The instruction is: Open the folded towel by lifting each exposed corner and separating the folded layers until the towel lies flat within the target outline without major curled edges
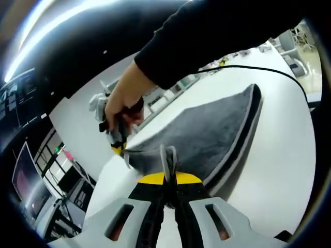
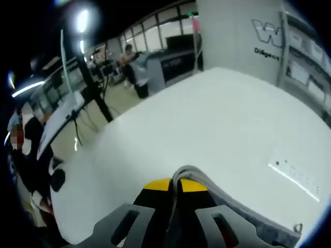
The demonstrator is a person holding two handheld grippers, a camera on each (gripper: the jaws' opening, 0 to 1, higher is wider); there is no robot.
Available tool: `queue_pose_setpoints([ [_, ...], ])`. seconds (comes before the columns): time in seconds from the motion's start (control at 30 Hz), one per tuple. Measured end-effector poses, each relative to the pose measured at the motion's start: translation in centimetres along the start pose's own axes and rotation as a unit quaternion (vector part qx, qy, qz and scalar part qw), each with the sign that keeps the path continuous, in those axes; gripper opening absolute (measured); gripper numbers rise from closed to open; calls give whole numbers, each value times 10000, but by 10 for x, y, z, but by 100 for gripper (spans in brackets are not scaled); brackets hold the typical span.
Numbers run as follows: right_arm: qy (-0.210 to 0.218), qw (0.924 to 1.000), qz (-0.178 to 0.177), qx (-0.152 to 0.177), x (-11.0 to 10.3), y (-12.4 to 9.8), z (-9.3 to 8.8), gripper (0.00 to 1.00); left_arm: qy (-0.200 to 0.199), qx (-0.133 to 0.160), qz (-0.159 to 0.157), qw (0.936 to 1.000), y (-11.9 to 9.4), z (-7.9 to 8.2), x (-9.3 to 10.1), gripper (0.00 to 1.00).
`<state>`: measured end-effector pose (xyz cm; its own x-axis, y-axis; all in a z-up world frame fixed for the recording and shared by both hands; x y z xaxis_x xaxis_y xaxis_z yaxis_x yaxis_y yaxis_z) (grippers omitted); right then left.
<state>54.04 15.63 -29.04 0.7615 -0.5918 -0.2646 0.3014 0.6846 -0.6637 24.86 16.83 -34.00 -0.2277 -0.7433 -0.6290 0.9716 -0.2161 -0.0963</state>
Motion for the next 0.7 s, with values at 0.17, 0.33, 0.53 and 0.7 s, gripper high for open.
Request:
queue_pose_setpoints([
  [0.17, -42, 10000, 59, -65, -3, 10, 1, 0, -82, -5, -16, 10000, -2, -2, -2, 4],
  [0.33, -84, 9999, 99, -96, -5, 19, 3, 0, -111, -30, 26, 9999, -3, -4, -6, 4],
  [0.53, -184, 9997, 121, -114, -10, 29, 6, 0, -95, -41, 70, 9999, -5, -6, -11, 4],
  [0.7, -208, 9996, 188, -87, -18, 40, 9, 0, -116, -93, 158, 9998, -7, -11, -18, 4],
])
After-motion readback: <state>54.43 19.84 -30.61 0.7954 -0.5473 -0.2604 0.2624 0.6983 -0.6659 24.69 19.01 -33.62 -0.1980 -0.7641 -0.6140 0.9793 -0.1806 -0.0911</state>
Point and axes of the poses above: the point that each gripper's makers call its tool centre point, and the gripper's own axes: y roughly forward along the fingers, x roughly to its right, z roughly out of its top, the point moved 9 cm from there along -y, roughly backward along the fingers, and after that the axes turned 10 degrees about z, right-handed, at the moved point
